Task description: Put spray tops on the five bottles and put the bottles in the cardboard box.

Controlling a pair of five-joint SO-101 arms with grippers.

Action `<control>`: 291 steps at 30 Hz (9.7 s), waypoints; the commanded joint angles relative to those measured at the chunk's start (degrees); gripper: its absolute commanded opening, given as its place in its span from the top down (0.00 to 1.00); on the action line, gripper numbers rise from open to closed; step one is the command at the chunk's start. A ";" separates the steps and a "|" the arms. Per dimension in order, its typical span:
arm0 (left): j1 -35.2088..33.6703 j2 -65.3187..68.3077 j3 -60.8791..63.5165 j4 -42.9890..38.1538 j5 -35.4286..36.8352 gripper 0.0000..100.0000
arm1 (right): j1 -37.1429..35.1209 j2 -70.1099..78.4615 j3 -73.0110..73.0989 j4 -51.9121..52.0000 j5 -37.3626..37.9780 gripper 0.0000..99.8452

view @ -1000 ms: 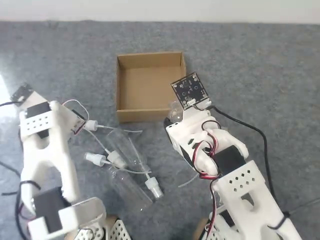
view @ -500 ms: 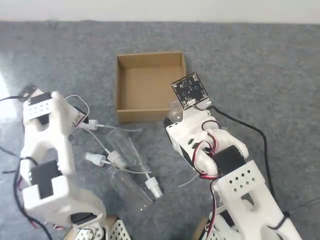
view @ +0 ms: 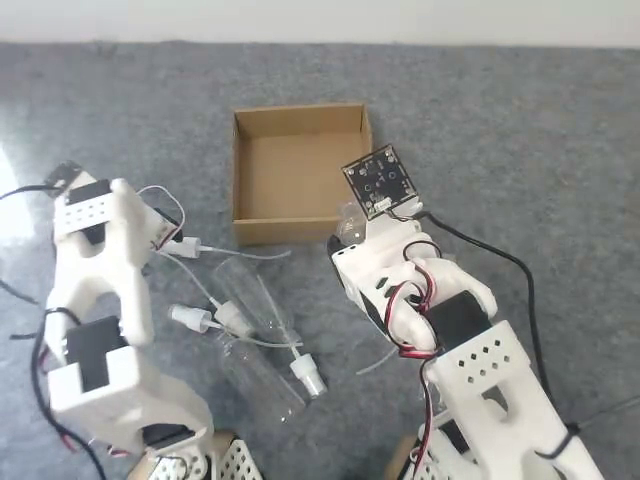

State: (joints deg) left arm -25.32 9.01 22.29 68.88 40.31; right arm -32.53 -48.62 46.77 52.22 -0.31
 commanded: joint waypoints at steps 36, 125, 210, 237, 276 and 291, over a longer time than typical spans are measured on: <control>-2.02 20.57 -27.65 21.54 -4.40 0.78 | 0.75 -1.63 -0.09 -1.36 0.00 0.87; -16.53 -3.78 -4.09 1.14 -41.58 0.66 | 0.75 -1.71 0.97 -2.15 0.00 0.87; -5.01 -3.08 8.04 -11.52 5.71 0.90 | 0.57 -1.80 1.41 -2.24 2.73 0.87; -11.08 -3.78 3.91 -12.40 5.80 0.99 | 0.48 -1.71 1.41 -2.24 2.73 0.87; -16.00 -3.08 -1.19 -8.62 -2.81 0.74 | 0.66 -1.89 1.41 -2.24 2.81 0.87; -15.03 -3.08 3.21 -9.14 -2.90 0.76 | 0.66 -1.89 1.41 -2.24 2.81 0.87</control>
State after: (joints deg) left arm -40.62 9.54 25.71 59.82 37.93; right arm -32.53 -48.62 48.62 51.16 1.36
